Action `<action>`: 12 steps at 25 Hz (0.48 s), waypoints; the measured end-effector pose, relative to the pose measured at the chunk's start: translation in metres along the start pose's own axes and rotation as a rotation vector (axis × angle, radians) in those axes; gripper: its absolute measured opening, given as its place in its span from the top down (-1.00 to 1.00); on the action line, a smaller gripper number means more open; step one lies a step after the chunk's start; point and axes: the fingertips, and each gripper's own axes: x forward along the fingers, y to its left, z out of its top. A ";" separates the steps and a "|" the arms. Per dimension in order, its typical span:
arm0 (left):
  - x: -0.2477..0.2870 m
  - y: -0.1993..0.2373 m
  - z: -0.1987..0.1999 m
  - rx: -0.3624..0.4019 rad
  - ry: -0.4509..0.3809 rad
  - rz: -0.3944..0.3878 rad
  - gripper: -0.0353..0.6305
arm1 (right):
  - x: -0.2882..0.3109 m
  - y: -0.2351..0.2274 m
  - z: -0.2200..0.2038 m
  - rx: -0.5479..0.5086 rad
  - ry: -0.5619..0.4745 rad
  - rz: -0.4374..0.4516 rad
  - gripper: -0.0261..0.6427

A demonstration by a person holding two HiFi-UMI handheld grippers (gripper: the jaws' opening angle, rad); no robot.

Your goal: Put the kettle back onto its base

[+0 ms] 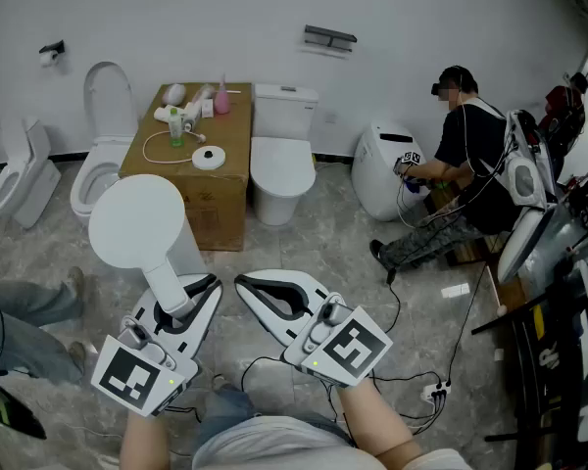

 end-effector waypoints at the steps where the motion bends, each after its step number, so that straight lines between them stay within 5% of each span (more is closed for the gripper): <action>1: 0.000 0.002 0.000 0.004 -0.003 0.002 0.80 | 0.001 0.000 -0.001 0.001 0.001 -0.001 0.90; 12: 0.005 0.028 -0.003 -0.001 -0.001 -0.008 0.80 | 0.023 -0.014 -0.004 0.010 0.003 -0.018 0.90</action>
